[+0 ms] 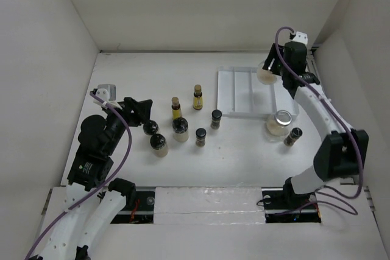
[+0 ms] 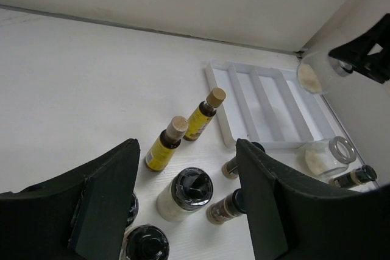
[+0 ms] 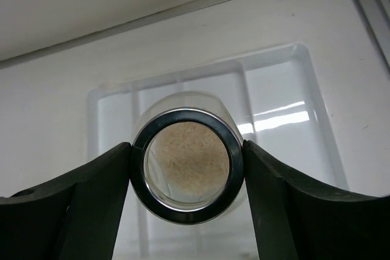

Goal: Organize the condiment bottles

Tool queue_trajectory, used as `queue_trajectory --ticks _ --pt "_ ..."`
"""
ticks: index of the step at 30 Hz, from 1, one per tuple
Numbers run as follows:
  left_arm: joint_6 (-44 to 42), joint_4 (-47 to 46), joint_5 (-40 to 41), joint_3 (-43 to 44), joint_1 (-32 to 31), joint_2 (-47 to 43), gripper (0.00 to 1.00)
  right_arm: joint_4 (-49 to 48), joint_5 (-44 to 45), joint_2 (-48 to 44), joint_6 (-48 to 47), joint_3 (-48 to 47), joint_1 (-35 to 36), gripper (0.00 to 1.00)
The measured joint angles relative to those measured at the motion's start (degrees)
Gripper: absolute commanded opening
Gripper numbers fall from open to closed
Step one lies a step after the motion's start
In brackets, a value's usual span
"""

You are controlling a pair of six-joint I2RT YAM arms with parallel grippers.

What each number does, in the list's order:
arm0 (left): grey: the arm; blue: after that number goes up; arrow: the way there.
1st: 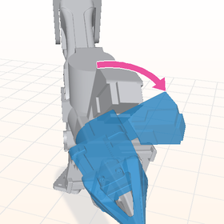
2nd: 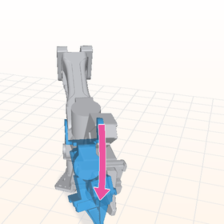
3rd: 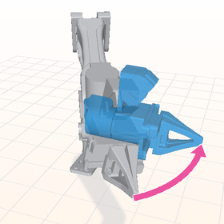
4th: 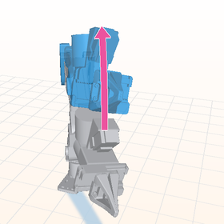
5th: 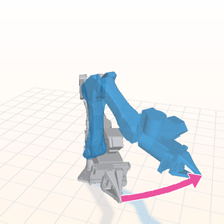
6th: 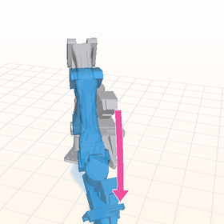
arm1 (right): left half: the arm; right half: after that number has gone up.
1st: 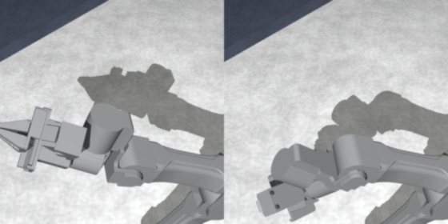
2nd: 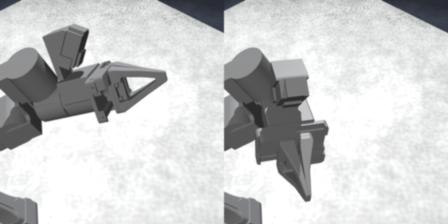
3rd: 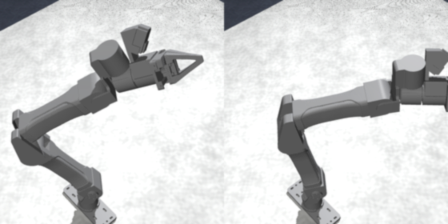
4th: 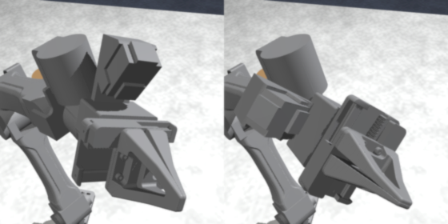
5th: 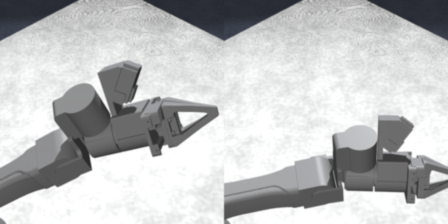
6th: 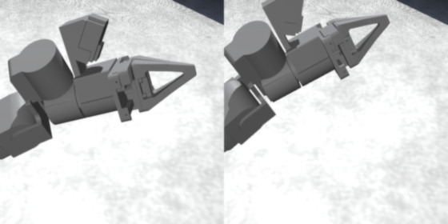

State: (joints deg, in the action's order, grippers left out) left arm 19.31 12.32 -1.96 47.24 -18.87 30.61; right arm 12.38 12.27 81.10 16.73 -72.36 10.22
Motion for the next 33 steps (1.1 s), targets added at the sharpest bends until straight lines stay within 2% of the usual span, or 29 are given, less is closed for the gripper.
queue_trajectory --ticks 3,7,16,21,22,26,28,33 --pt "0.02 -0.02 0.02 0.00 0.00 0.00 0.60 -1.29 -0.76 11.02 0.04 -5.99 -4.63 0.44" --pt "0.02 0.04 0.04 0.00 0.00 0.02 0.60 -1.29 -2.03 21.00 0.13 -10.60 -6.40 0.44" --pt "0.00 0.17 0.31 0.00 0.00 0.09 0.60 -0.83 -4.00 27.96 0.24 -13.86 -6.40 0.45" --pt "0.00 0.17 0.33 0.00 0.00 0.59 0.60 -1.31 -3.78 29.66 0.26 -15.34 -6.47 0.82" --pt "0.00 0.15 0.31 0.00 0.00 0.72 0.60 -1.29 -3.74 29.97 0.31 -15.54 -6.47 0.85" --pt "-0.17 0.15 0.28 0.00 0.00 1.16 0.60 -1.44 -3.82 30.38 0.66 -17.20 -6.47 0.90" --pt "-0.24 0.15 0.28 0.00 0.00 1.20 0.60 -1.99 -4.15 30.38 0.72 -18.53 -6.47 0.97" --pt "-0.39 0.15 0.28 0.00 0.00 1.20 0.60 -2.78 -4.31 26.27 0.57 -16.41 -6.40 0.97"
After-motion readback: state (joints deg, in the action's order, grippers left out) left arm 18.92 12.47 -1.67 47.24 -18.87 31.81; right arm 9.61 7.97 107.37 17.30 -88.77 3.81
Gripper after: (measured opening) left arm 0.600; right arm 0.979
